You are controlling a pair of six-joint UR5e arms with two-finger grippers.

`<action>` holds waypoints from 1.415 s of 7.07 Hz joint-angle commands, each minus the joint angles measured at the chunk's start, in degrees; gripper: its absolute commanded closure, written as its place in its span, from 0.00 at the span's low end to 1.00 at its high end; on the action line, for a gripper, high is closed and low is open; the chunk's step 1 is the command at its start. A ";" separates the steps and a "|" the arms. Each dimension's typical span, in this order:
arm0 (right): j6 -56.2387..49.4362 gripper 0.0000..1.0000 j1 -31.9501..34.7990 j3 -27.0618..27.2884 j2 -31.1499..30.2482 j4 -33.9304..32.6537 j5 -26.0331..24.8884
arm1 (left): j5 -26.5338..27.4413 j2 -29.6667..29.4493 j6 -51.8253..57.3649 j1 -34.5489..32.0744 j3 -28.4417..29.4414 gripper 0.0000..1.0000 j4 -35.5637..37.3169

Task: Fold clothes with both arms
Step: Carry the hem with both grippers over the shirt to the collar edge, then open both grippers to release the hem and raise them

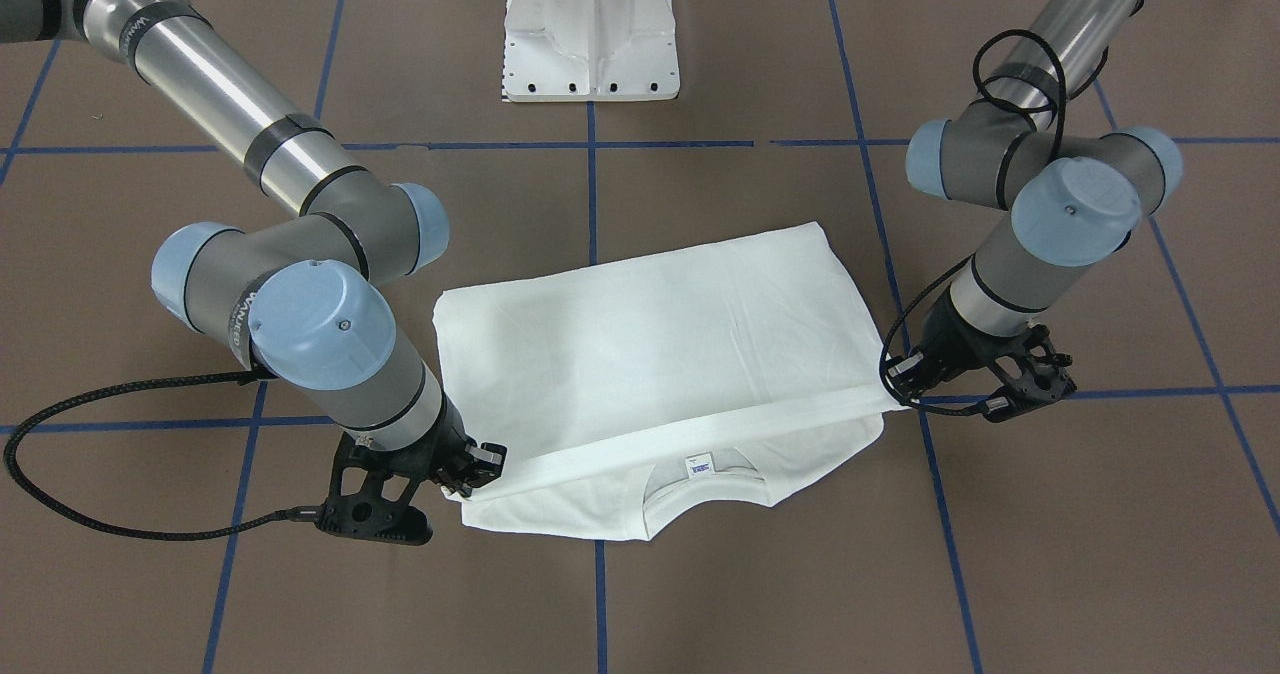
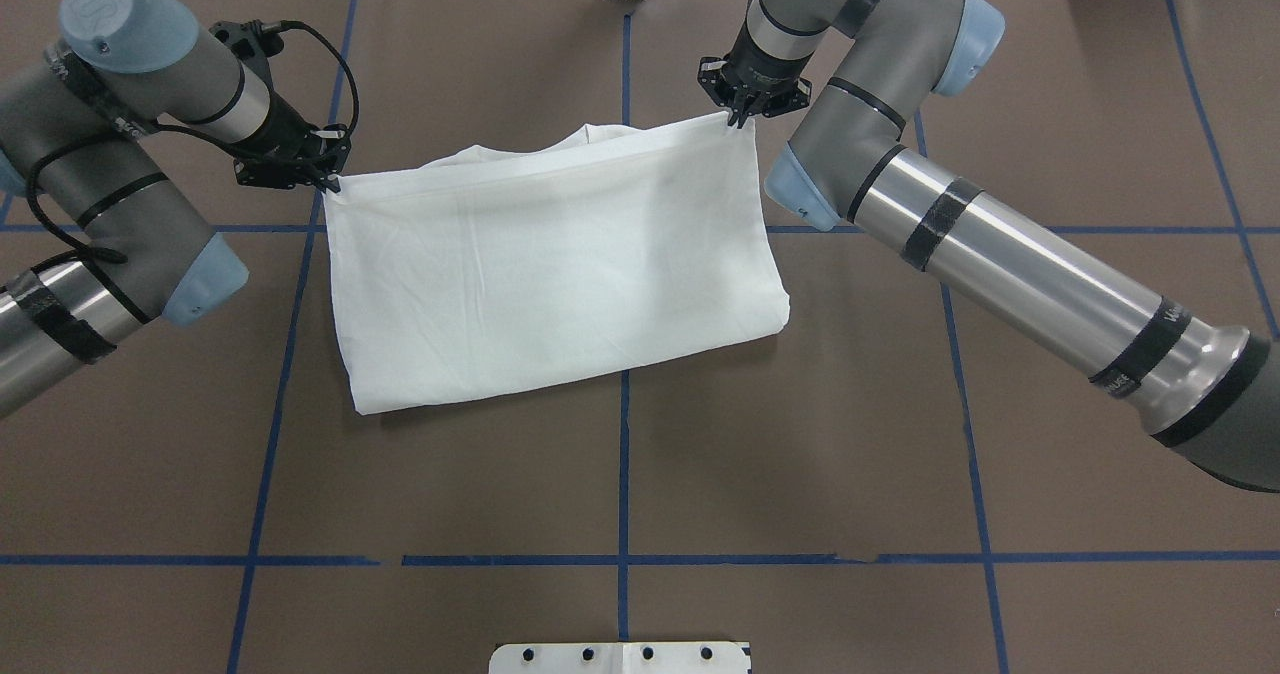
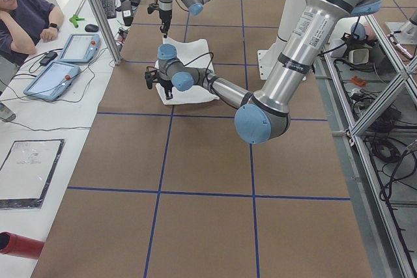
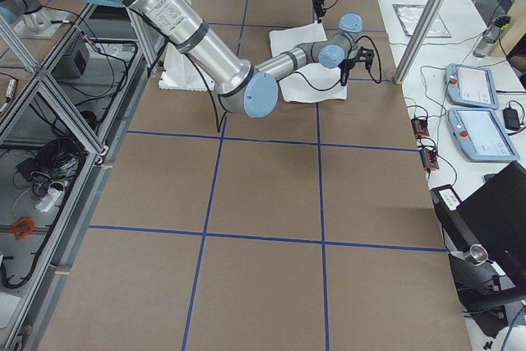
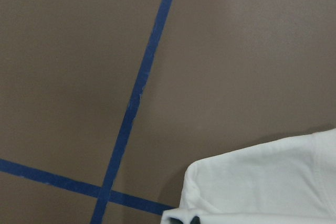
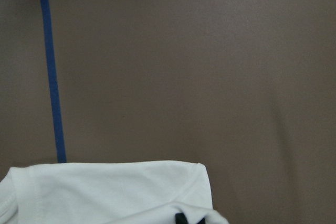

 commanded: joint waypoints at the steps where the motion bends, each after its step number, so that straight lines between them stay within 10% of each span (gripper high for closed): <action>1: 0.00 1.00 -0.08 -0.43 0.62 0.05 0.00 | 0.01 -1.26 -0.38 -0.06 0.45 1.00 0.02; 4: 0.17 1.00 -0.17 0.89 0.72 0.05 0.09 | 0.01 -1.97 -0.56 -0.06 0.45 1.00 0.28; 5: -0.17 0.01 -0.26 0.98 0.19 0.13 -0.26 | 0.10 -1.97 -0.13 -0.06 0.45 0.26 0.28; 6: -1.05 0.00 -0.26 0.98 0.28 0.13 -0.70 | 0.19 -1.97 -0.12 -0.06 0.45 0.01 0.37; 10: -2.56 0.00 -2.44 12.60 -8.55 -0.74 -0.18 | 0.01 -1.80 0.05 -0.24 -1.38 0.01 0.89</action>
